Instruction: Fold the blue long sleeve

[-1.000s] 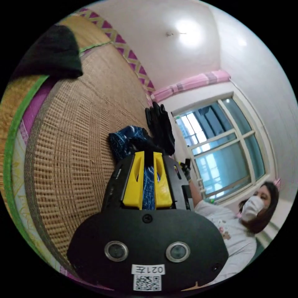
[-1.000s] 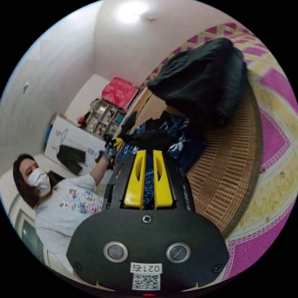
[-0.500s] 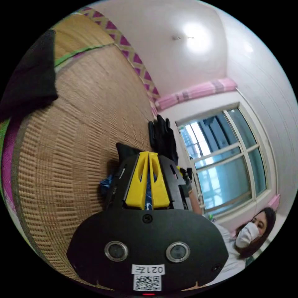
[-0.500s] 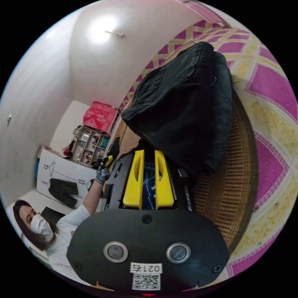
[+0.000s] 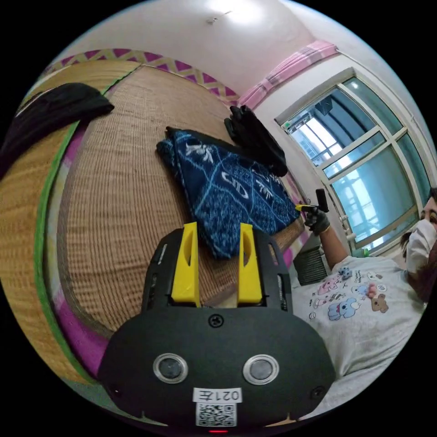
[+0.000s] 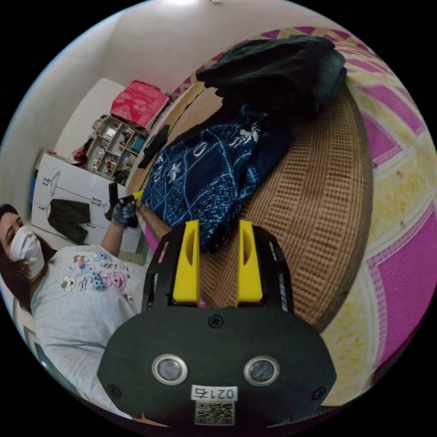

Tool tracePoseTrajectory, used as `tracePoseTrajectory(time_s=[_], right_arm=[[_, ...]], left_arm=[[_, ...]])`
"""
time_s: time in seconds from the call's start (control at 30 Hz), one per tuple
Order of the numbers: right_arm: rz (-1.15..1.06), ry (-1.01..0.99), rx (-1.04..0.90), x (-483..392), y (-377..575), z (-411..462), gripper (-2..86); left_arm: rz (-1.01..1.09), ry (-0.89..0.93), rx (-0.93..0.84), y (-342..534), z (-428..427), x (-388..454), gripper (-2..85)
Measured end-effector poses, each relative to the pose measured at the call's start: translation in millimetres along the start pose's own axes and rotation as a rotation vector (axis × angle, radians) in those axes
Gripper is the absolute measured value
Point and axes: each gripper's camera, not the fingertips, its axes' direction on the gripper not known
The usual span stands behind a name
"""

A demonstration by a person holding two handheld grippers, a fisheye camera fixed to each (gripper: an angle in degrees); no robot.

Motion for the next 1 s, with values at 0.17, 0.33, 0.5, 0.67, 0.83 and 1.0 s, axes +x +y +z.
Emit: tracePoseTrajectory(time_s=[0.17,0.33,0.5,0.67,0.83,1.0], right_arm=[[0.036,-0.023,0.01,-3,8,21,3.8],[0.024,-0.189,0.071,-22,26,29,2.2],[-0.123,-0.384,-0.165,-75,61,106,2.9],[-0.187,-0.253,-0.036,-85,71,71,7.0],[-0.086,-0.076,0.181,-48,33,32,11.2],[0.011,-0.058,0.108,-3,-22,58,11.3]], left_arm=[[0.015,0.04,-0.083,13,29,7,1.6],[0.07,0.019,-0.07,2,3,-2,-0.8],[0.027,-0.148,-0.116,19,-7,-26,-0.4],[-0.011,-0.062,0.19,83,-40,-15,0.7],[-0.017,0.192,0.139,144,13,56,8.6],[-0.121,0.408,0.024,173,101,115,10.3]])
